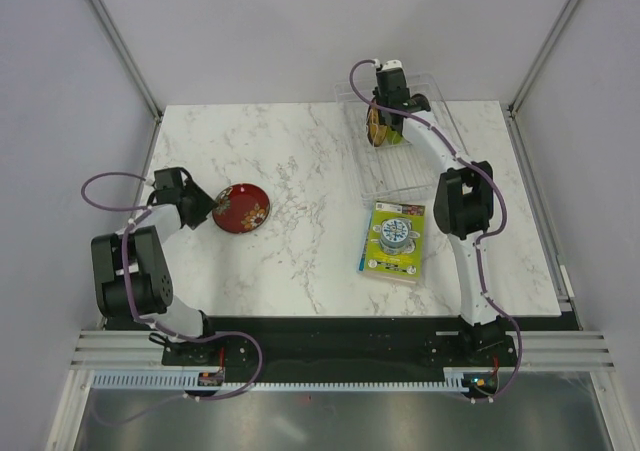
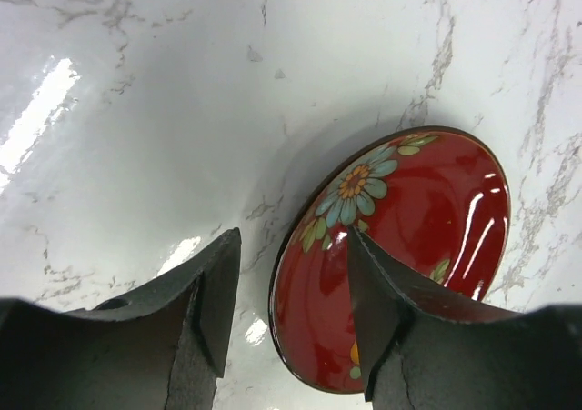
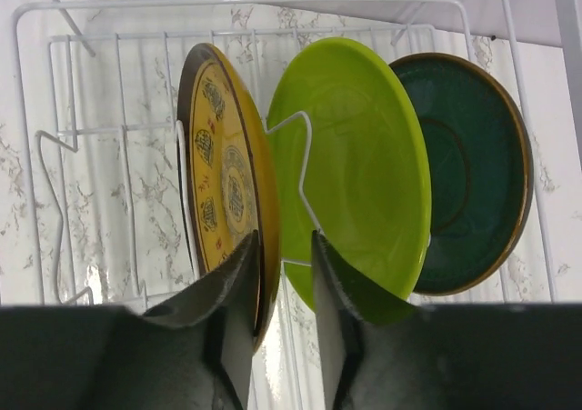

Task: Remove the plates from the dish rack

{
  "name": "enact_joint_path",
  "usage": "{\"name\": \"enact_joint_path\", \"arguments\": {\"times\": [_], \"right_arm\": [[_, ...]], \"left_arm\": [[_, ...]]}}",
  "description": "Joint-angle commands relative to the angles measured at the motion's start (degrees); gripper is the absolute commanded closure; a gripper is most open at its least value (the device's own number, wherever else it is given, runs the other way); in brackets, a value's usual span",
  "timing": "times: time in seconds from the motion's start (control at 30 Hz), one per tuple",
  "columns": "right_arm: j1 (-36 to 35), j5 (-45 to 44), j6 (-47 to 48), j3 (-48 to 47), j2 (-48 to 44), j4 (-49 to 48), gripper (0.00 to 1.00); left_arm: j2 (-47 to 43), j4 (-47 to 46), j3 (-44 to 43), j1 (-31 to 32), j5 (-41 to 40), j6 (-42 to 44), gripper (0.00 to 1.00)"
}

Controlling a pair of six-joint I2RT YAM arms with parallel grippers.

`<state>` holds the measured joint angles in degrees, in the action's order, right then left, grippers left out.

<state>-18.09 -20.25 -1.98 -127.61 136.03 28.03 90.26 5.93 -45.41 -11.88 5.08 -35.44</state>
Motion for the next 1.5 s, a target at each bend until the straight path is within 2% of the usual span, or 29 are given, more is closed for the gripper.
{"name": "enact_joint_path", "arguments": {"times": [0.0, 0.07, 0.13, 0.23, 0.33, 0.47, 0.7, 0.9, 1.0, 1.03, 1.13, 1.17, 1.2, 1.3, 1.4, 1.47], "right_arm": [[0.2, -2.2, 3.2, -3.5, 0.6, -0.7, 0.69], [0.1, -2.2, 3.8, -3.7, 0.6, -0.8, 0.85], [0.0, -2.0, 4.3, -3.6, 0.3, -1.0, 0.89], [-0.7, -3.1, 5.1, -3.2, -0.6, -1.6, 0.91], [-2.4, -8.4, 6.8, -1.6, -2.3, -3.7, 0.94], [-6.8, -23.9, 14.0, 0.2, -3.8, -9.3, 0.98], [-10.5, -40.2, 21.5, 3.2, -5.9, -17.9, 1.00], [-11.0, -40.8, 19.9, 11.2, -14.8, -22.8, 1.00], [-11.4, -37.6, 15.8, 13.0, -19.7, -18.6, 1.00], [-11.5, -34.6, 11.4, 13.7, -21.1, -14.4, 1.00], [-11.6, -22.5, 4.8, 16.8, -26.9, -8.2, 1.00], [-11.7, -15.0, 2.2, 17.7, -28.3, -7.2, 1.00], [-11.6, -10.6, -1.6, 18.6, -30.7, -6.1, 1.00], [-11.5, 5.8, -9.2, 24.8, -34.8, -5.4, 1.00], [-11.6, 19.4, -16.5, 29.0, -36.7, -6.8, 1.00], [-12.0, 24.3, -19.8, 31.6, -37.3, -10.3, 1.00]], "left_arm": [[-5.7, 1.6, -0.8, -0.1, -4.6, 1.9, 0.43], [-8.2, 1.5, -0.8, -0.1, -4.7, 1.8, 0.43], [-10.5, 1.6, -1.0, -0.1, -4.4, 1.9, 0.43], [-12.3, 1.6, -1.3, 0.0, -3.8, 2.0, 0.43], [-13.6, 2.0, -1.9, 0.2, -2.9, 2.1, 0.43], [-14.7, 2.4, -2.2, 1.6, -3.1, 2.7, 0.42], [-16.1, 3.4, -3.0, 2.8, -2.4, 3.3, 0.42], [-17.0, 3.8, -3.8, 3.4, -1.0, 3.8, 0.41], [-17.2, 3.6, -4.2, 3.4, 0.9, 4.2, 0.40], [-17.2, 3.3, -4.3, 3.6, 1.9, 4.3, 0.40], [-16.9, 0.6, -4.3, 3.8, 7.4, 4.4, 0.39], [-16.6, -0.6, -4.2, 3.8, 9.1, 4.3, 0.39], [-16.6, -3.8, -3.5, 3.9, 13.9, 4.3, 0.39], [-15.5, -10.1, -2.6, 4.1, 22.2, 2.9, 0.38], [-15.0, -14.6, -1.8, 5.2, 26.7, 1.1, 0.38], [-14.9, -16.5, -1.3, 5.7, 27.9, -0.6, 0.37]]}}
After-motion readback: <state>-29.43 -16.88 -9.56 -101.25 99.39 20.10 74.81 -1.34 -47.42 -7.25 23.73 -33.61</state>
